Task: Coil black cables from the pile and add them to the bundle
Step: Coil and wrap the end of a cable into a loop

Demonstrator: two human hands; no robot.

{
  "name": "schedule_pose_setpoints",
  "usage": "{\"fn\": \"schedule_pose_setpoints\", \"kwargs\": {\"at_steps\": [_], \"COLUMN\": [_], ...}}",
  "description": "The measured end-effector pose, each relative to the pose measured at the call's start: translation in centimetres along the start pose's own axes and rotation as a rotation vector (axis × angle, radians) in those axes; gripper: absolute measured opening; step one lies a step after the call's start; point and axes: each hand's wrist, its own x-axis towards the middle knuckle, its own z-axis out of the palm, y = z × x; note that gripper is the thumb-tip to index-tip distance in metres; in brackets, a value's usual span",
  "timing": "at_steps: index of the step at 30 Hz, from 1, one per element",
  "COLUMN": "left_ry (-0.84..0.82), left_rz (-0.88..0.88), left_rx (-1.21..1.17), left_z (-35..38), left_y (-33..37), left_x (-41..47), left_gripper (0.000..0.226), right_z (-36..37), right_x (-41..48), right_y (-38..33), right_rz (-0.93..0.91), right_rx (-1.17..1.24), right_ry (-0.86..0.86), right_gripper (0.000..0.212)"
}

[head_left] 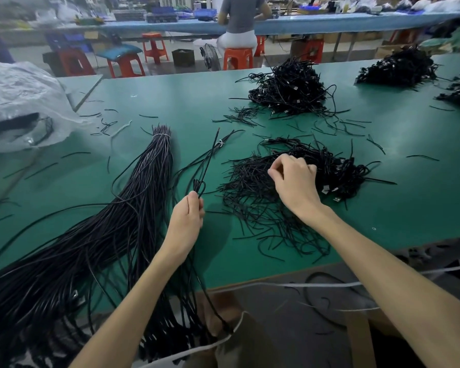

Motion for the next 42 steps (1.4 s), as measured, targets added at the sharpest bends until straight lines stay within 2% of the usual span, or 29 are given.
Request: {"fn": "schedule_pose_setpoints", "kwargs": {"at_steps": [3,6,8,15,18,22,26,34,42], "left_ry": [-0.003,0.005,0.009,0.002,0.005,0.006,0.007,-0.048,-0.042], "left_rz": [0.005,0.006,0.007,0.011,0.014,0.003,0.007,0.021,0.065], "left_rx": [0.003,0.022,0.035,0.008,0.026,0.046,0.014,-0.027,0.079], "left_z": [0.0,0.1,0.1,0.2,0.1,0.2,0.3,-0.2,0.3], "left_y": [0.0,-0.1,-0.1,-0.1,-0.2,-0.7,-0.9,-0.7,0.0], "left_x": [0.0,0.1,0.2,0.0,0.0,0.3,0.5,0.1,-0.2], "left_gripper": [0.041,0.041,0.042,0.042,0.041,0.041,0.041,0.047,0.056], "right_z": [0.3,0.2,0.2,1.3,1.2,0.4,1.6,4.6,3.9], "right_x": [-0.4,-0.3,-0.1,-0.2,-0.9,-2.1,-4.5,-5.0,-4.4], "right_y": [-0.4,-1.3,-1.9,-1.5,-1.5,-3.3,-6.6,-8.7,-8.2], "right_rz": [0.009,0.09,0.136,0.203,0.205,0.211,0.214,0.37,0.358], "right_rx": [0.142,0.43,0.532,0.419,0.424,0.744,0.986,1.029,0.979], "right_ry": [0.009,0.073,0.078,-0.07,-0.078,-0.139,-0.298,-0.317,-0.362], "right_gripper": [0.008,0.008,0.007,0.006,0.006,0.003,0.021,0.024,0.029]}}
